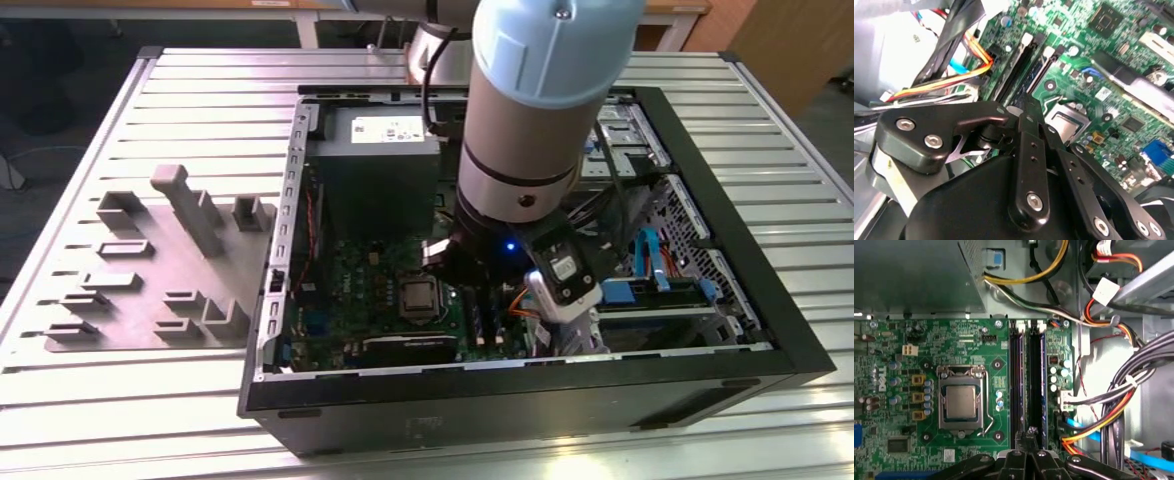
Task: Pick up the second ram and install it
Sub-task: 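Press down the second ram until it locks into place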
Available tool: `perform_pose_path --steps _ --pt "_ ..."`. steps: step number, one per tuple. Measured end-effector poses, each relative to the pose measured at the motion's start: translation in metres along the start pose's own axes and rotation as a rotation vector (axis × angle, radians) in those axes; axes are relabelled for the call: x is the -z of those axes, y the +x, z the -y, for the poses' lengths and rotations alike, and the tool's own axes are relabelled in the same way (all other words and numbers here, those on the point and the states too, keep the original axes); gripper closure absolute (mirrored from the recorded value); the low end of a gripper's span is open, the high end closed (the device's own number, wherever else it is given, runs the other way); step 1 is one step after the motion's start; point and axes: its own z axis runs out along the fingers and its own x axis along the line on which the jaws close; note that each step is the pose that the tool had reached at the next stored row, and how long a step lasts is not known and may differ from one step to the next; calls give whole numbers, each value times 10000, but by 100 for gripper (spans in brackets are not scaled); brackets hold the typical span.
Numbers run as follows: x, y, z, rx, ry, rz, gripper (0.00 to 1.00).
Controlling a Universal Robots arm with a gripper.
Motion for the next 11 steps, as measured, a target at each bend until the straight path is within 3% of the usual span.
perform_pose_path --steps 8,11 --pt "-17 6 -177 -1 -21 0 89" --pt "-16 7 -204 0 -20 -1 89"
